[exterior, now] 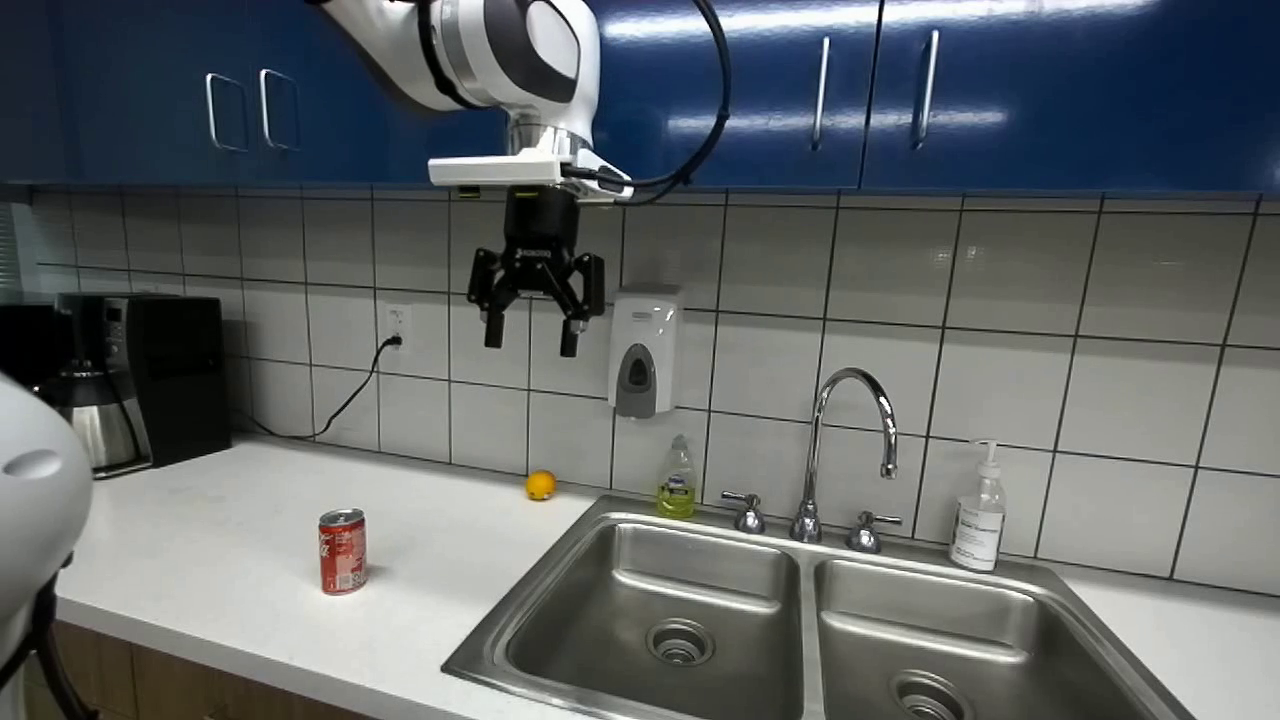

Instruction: Put the can in the left sink

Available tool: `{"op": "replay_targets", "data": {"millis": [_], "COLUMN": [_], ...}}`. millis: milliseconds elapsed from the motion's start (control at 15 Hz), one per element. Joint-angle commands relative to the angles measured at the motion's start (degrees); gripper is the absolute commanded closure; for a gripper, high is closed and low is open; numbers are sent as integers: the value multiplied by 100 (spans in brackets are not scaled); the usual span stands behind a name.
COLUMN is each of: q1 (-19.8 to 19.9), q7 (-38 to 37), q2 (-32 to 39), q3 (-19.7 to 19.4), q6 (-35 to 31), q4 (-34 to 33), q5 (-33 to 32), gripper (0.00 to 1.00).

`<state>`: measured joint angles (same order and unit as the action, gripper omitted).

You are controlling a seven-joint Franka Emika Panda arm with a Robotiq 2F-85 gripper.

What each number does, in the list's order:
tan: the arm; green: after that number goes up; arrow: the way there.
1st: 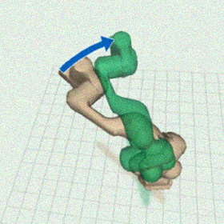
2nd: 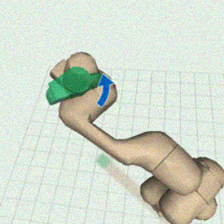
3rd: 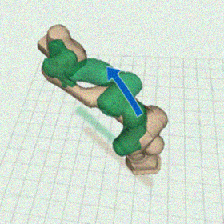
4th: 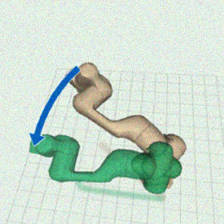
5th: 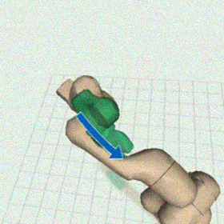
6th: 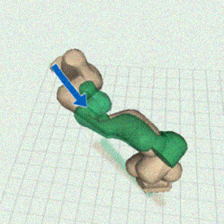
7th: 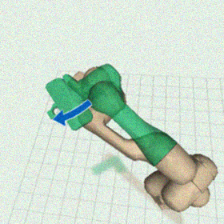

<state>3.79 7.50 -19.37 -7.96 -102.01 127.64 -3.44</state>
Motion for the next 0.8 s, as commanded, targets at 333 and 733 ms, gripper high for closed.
{"op": "replay_targets", "data": {"millis": [333,733], "q1": [-324,-755], "q7": [638,1039], "q2": [-554,-294], "q3": [172,394], "q6": [-629,-999], "q4": [912,1136], "q5": [75,110], "gripper": [0,0]}}
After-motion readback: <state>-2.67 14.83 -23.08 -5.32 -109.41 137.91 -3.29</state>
